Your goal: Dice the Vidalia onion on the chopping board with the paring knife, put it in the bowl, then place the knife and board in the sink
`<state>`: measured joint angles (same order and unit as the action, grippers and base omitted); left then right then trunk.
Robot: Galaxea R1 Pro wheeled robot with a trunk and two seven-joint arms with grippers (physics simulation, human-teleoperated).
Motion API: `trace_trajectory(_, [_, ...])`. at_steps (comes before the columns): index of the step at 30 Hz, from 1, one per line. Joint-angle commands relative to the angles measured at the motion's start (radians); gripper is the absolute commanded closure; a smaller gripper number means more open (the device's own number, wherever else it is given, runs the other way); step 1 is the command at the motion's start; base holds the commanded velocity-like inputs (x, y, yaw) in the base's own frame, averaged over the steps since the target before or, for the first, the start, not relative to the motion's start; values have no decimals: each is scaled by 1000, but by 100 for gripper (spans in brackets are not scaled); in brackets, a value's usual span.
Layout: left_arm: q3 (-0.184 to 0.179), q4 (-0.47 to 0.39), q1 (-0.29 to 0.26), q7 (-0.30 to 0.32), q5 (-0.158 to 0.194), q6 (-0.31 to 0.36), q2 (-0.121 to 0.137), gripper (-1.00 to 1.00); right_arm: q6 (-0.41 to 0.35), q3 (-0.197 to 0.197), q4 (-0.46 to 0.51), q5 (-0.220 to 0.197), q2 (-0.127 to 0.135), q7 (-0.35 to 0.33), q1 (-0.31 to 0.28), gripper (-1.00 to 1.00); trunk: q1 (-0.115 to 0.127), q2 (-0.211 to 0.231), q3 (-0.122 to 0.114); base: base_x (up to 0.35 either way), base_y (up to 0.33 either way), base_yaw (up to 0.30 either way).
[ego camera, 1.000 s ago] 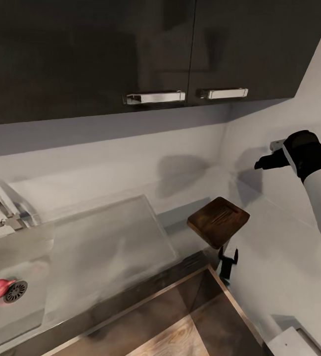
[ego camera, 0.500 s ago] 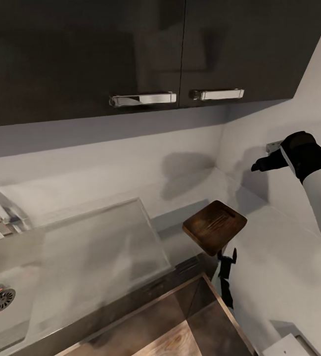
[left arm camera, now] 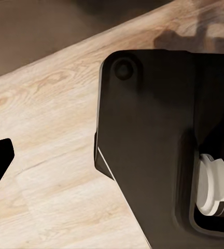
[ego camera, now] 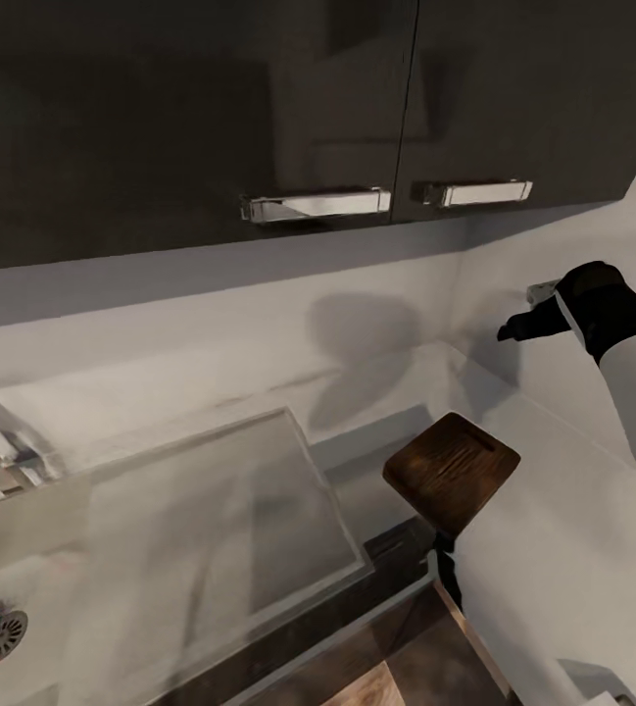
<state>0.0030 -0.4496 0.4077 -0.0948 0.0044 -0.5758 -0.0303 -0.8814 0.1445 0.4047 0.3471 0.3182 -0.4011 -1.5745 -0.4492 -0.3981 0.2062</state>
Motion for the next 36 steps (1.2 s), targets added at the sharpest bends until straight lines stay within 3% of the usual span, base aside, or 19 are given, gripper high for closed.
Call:
trace_trajectory(1, [0,-2,1,-2,0,-1,0,-100,-2,4,1,10,1,-10,-1,-100,-1,-2,2,31,19,0])
trace_trajectory(14, [0,-1,0,-2,0,-1,0,-100,-3,4,-5,11,1,-41,-1,-100,-1,-2,2,5,3,0])
trace_trajectory(22, [0,1,0,-2,0,-1,0,-100,-4,5,-59,12,1,-42,-1,-100,-1,-2,3,0,0,0])
trace_trajectory(28, [0,2,1,-2,0,-1,0,-100,-3,59,-83,12,2,-42,-1,-100,-1,-2,11,0,0,0])
trace_trajectory(36, [0,2,1,-2,0,-1,0,-100,-2,67,-84,12,1,-42,-1,-100,-1,-2,24,0,0,0])
